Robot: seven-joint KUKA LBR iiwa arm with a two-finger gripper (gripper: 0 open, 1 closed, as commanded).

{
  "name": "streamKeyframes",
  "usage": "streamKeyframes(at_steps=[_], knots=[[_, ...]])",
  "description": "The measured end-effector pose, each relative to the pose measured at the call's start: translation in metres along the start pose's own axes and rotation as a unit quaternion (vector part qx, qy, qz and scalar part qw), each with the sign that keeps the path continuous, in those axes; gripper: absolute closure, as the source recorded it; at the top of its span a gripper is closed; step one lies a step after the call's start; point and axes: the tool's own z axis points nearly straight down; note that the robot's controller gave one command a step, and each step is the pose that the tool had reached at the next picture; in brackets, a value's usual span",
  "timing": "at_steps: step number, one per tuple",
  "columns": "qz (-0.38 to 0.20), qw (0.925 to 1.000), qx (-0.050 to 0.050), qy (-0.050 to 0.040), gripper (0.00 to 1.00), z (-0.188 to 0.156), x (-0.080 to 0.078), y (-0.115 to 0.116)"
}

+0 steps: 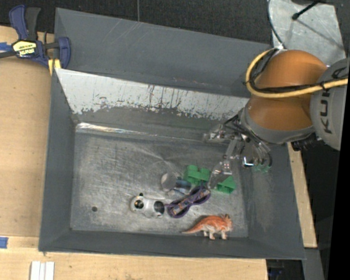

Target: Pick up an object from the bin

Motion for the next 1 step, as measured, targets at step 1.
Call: streamKeyframes(at_steps=[1], knots=[[0.0,1.0,0.0,-0.0041,0.0,-0.0045,-0.0017,0.0]])
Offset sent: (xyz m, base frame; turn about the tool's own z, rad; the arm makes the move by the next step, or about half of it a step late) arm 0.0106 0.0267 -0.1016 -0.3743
